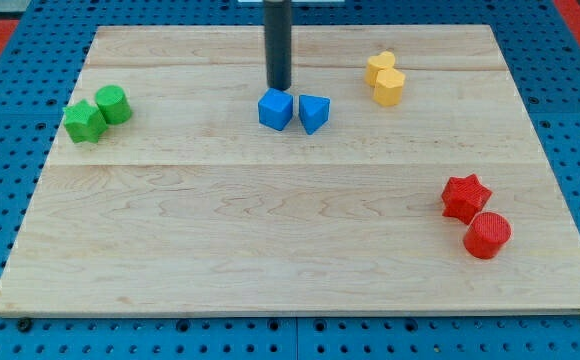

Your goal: Separate the green blocks

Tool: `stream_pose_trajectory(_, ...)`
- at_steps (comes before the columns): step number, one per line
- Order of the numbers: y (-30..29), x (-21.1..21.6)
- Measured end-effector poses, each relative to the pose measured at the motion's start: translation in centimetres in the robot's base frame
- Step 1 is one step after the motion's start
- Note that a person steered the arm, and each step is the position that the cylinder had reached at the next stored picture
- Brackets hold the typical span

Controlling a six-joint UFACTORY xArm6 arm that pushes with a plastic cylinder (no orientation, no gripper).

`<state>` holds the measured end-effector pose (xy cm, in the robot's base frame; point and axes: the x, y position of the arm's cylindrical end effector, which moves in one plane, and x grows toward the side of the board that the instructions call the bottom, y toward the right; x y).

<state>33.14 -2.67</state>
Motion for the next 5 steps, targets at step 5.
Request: stream_pose_trajectory(5, -13.6, 7.7)
